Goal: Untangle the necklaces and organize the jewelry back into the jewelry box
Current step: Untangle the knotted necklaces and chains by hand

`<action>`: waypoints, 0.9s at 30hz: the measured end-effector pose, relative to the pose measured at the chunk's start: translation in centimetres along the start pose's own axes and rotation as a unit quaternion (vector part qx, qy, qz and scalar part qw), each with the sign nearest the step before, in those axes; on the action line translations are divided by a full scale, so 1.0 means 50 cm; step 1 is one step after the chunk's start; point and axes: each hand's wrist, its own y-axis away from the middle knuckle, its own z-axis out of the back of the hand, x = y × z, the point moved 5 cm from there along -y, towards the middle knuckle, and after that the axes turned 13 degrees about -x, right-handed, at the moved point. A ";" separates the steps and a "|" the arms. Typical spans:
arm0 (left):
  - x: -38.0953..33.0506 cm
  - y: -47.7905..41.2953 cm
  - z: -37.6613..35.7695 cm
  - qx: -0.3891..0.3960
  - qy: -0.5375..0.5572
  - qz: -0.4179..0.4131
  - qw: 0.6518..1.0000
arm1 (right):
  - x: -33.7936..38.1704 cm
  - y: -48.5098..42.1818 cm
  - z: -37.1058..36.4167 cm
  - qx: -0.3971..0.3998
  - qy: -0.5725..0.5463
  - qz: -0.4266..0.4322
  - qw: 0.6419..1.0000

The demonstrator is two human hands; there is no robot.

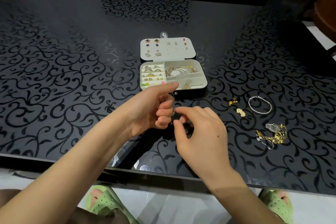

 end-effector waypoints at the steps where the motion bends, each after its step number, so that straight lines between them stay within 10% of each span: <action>1: -0.001 0.002 -0.001 0.004 0.001 -0.003 1.000 | 0.000 -0.003 0.008 -0.004 -0.009 -0.002 1.000; 15: -0.016 0.027 -0.017 0.018 0.013 -0.069 0.997 | -0.014 -0.003 0.011 0.065 -0.079 -0.102 0.990; 27: -0.007 0.032 -0.024 0.051 0.013 -0.093 0.994 | -0.037 -0.013 0.011 0.144 -0.304 -0.327 0.883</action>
